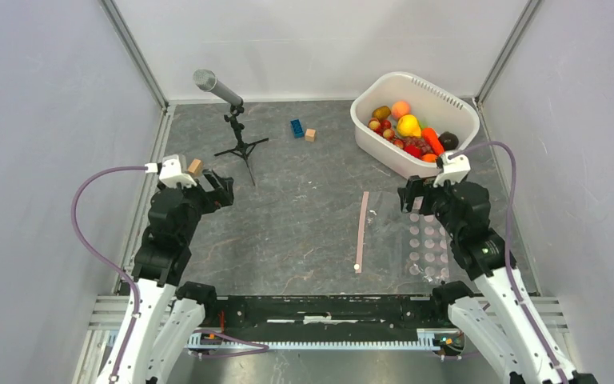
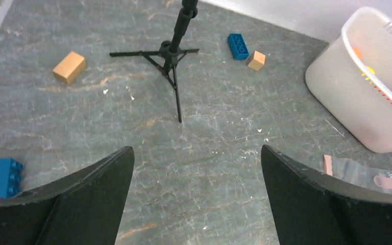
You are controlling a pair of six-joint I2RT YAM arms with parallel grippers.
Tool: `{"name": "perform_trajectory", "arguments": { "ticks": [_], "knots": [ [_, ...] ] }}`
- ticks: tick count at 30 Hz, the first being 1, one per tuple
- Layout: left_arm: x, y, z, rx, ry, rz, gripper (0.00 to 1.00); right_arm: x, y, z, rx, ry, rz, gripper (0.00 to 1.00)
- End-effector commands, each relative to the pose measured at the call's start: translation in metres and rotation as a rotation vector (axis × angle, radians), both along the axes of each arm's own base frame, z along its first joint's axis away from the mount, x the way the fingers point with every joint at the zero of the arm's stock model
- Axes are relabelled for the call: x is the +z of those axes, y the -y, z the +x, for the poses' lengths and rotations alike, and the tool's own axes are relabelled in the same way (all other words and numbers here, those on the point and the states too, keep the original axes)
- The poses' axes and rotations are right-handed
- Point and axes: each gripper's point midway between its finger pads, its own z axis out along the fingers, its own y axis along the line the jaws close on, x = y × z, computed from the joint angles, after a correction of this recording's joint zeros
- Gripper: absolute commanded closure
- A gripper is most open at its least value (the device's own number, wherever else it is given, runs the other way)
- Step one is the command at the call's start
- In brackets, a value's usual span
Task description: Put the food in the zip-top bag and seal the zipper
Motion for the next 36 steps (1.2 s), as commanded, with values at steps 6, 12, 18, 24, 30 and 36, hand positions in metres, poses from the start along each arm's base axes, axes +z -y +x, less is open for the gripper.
{"name": "perform_trajectory", "arguments": {
  "ticks": [6,12,18,24,30,36],
  "knots": [
    [-0.018,0.006,-0.021,0.048,-0.058,-0.211,0.00,-0.014,-0.065,0.011,0.265,-0.111,0.135,0.10],
    [-0.017,0.032,-0.032,-0.127,0.030,-0.246,0.00,-0.087,-0.088,-0.005,0.214,-0.292,-0.032,0.28],
    [-0.031,0.041,-0.030,-0.165,-0.014,-0.263,0.00,-0.132,-0.094,-0.026,0.180,-0.350,-0.105,0.34],
    [-0.031,0.043,-0.025,-0.165,-0.037,-0.266,0.00,-0.163,-0.097,-0.039,0.197,-0.405,-0.208,0.34],
    [-0.036,0.043,-0.026,-0.149,-0.053,-0.299,0.00,-0.179,-0.102,-0.042,0.185,-0.429,-0.238,0.36],
    [-0.041,0.042,-0.026,-0.139,-0.052,-0.311,0.00,-0.190,-0.106,-0.042,0.146,-0.455,-0.289,0.50]
  ]
}}
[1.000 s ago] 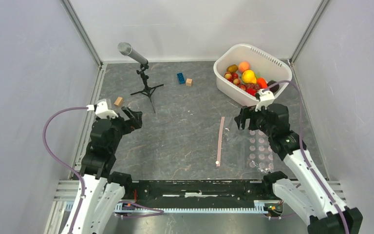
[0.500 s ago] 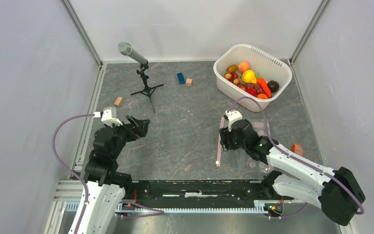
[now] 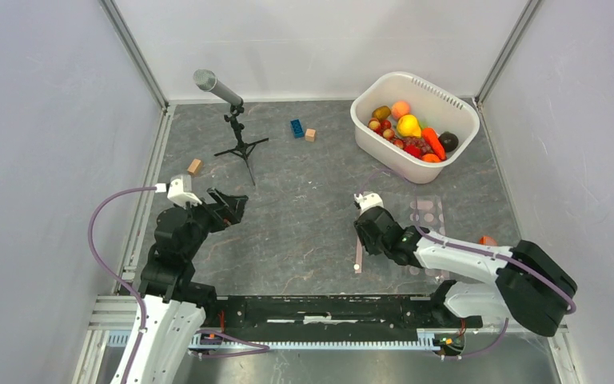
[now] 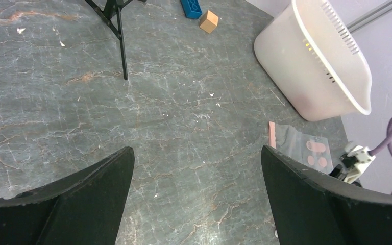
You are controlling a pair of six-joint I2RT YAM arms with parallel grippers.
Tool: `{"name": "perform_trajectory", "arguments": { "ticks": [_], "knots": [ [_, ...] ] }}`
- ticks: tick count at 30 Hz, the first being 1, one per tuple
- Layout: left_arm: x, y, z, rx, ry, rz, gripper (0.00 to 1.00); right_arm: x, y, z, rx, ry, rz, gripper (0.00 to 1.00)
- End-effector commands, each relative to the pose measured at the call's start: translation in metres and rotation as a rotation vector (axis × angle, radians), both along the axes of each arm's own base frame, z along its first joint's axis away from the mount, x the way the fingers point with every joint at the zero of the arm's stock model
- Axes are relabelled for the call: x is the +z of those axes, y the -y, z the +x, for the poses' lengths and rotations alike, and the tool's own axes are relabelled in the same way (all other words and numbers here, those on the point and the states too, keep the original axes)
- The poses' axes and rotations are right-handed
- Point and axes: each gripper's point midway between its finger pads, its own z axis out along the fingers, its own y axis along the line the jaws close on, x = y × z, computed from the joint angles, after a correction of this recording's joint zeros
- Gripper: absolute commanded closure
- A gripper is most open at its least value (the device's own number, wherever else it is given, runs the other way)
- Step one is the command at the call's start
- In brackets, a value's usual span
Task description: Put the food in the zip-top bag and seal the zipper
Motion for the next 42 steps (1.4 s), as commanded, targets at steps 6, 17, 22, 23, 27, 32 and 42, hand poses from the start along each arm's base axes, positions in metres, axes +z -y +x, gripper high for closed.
{"name": "perform_trajectory", "arguments": {
  "ticks": [6,17,22,23,27,32,42],
  "knots": [
    [0.004,0.004,0.003,-0.002,0.021,-0.038,0.00,0.011,-0.025,0.011,-0.029,0.057,0.012,0.46],
    [-0.004,0.001,0.003,0.012,-0.002,-0.027,0.00,0.023,-0.051,0.020,-0.059,0.101,0.068,0.47],
    [-0.005,0.000,0.003,0.015,-0.013,-0.018,0.00,0.007,-0.033,0.018,-0.142,0.107,0.003,0.52],
    [-0.006,0.000,0.003,0.017,-0.016,-0.017,0.00,0.006,-0.033,0.016,-0.137,0.103,0.005,0.53],
    [-0.008,-0.001,0.003,0.019,-0.022,-0.016,0.00,-0.007,-0.030,0.007,-0.124,0.069,0.009,0.54],
    [-0.010,-0.002,0.001,0.026,-0.034,-0.014,0.00,-0.027,-0.022,-0.007,-0.124,0.016,0.018,0.56],
    [-0.013,0.001,0.000,0.011,-0.046,-0.020,0.00,-0.037,-0.017,-0.017,-0.118,-0.004,0.047,0.87]
  ]
}}
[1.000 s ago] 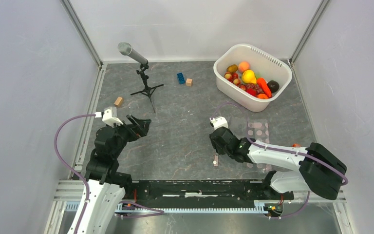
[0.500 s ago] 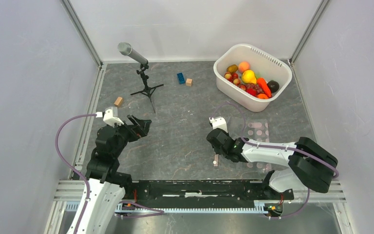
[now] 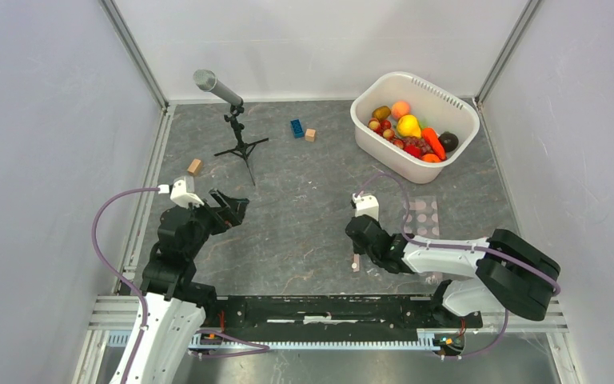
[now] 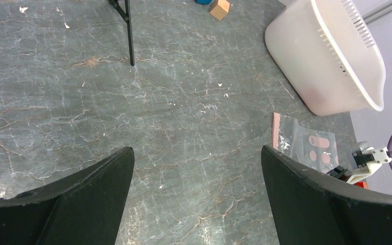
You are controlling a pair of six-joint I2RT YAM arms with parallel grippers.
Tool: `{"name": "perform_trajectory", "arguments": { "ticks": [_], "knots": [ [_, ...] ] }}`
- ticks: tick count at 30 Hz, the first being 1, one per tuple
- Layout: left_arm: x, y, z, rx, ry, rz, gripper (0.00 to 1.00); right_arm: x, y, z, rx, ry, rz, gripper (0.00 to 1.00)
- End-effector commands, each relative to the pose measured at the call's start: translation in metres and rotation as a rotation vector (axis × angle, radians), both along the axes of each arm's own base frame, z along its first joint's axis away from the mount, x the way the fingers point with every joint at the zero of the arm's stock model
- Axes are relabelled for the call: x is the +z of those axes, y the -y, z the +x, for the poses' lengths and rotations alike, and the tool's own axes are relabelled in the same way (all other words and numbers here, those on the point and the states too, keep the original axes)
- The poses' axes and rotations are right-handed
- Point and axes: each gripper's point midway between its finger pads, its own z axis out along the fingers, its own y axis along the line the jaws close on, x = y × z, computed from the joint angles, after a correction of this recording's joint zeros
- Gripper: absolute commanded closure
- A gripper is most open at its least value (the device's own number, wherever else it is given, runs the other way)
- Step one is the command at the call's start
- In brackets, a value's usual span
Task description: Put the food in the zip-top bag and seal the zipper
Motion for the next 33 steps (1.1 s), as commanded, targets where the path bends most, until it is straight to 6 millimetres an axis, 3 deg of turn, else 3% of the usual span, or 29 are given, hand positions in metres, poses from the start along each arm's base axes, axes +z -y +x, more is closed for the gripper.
{"name": "perform_trajectory", "arguments": {
  "ticks": [1,4,10,17,21,26,29,33],
  "knots": [
    [0.003,0.002,0.001,0.000,0.006,-0.023,0.00,-0.023,0.016,-0.024,0.030,-0.091,-0.053,0.88],
    [0.005,0.011,0.001,-0.051,0.013,-0.041,0.00,-0.007,0.004,-0.020,0.073,-0.050,0.011,1.00],
    [0.007,0.042,-0.002,-0.231,0.017,-0.088,0.06,0.042,-0.030,-0.016,0.177,0.065,0.237,1.00],
    [-0.002,0.071,-0.005,-0.392,-0.023,-0.140,0.08,0.076,-0.041,-0.025,0.246,0.137,0.404,1.00],
    [0.003,0.107,-0.012,-0.528,-0.006,-0.197,0.09,0.099,-0.050,-0.033,0.303,0.172,0.513,1.00],
    [0.005,0.171,-0.029,-0.719,0.018,-0.224,0.13,0.124,-0.061,-0.043,0.368,0.191,0.616,1.00],
    [-0.002,0.190,-0.029,-0.749,0.012,-0.246,0.18,0.135,-0.063,-0.046,0.385,0.204,0.645,1.00],
    [-0.005,0.200,-0.027,-0.777,0.025,-0.273,0.25,0.144,-0.062,-0.048,0.391,0.215,0.680,1.00]
  ]
}}
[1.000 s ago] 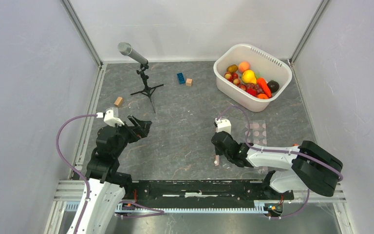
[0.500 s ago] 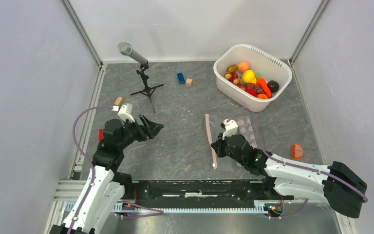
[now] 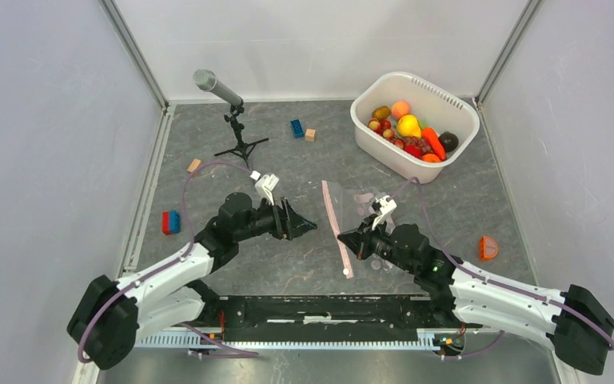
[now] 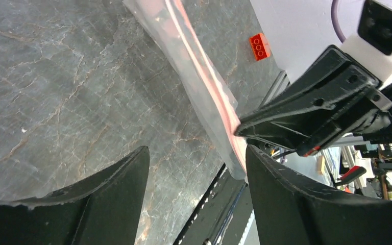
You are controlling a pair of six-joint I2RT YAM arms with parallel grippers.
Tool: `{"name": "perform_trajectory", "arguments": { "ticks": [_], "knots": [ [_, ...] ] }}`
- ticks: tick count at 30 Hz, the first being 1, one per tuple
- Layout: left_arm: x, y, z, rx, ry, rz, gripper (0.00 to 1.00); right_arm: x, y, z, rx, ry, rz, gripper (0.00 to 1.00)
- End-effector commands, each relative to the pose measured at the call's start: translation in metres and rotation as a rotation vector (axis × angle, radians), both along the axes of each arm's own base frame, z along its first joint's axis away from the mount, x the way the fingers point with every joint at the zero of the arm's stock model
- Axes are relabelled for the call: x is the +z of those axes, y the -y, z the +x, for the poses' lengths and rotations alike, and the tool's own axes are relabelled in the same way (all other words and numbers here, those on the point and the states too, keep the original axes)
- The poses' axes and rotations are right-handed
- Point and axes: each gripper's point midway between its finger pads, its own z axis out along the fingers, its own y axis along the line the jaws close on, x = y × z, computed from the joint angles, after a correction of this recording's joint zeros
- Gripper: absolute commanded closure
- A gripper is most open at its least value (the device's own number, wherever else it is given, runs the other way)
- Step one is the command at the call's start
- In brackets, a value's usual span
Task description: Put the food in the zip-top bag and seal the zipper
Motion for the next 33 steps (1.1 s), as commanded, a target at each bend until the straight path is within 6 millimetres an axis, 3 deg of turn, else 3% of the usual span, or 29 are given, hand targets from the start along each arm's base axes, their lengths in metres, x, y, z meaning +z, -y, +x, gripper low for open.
{"name": "perform_trajectory", "arguments": {
  "ticks": [1,9,13,20,25,33],
  "knots": [
    [0.029,0.018,0.010,-0.013,0.082,-0.133,0.25,0.027,-0.008,-0.005,0.035,0.033,0.096,1.00],
    [0.033,0.035,0.019,-0.036,0.083,-0.166,0.30,0.029,-0.008,-0.006,0.041,0.033,0.102,1.00],
    [0.024,0.033,0.027,0.013,0.067,-0.151,0.38,0.029,-0.008,-0.006,0.041,0.032,0.106,1.00],
    [0.025,0.036,0.035,0.040,0.062,-0.177,0.39,0.029,-0.008,-0.009,0.054,0.030,0.107,1.00],
    [0.016,0.036,0.040,0.072,0.025,-0.168,0.45,0.031,-0.009,-0.011,0.064,0.033,0.114,1.00],
    [0.023,0.039,0.043,0.070,0.037,-0.196,0.43,0.025,-0.009,-0.012,0.069,0.021,0.101,1.00]
  ]
}}
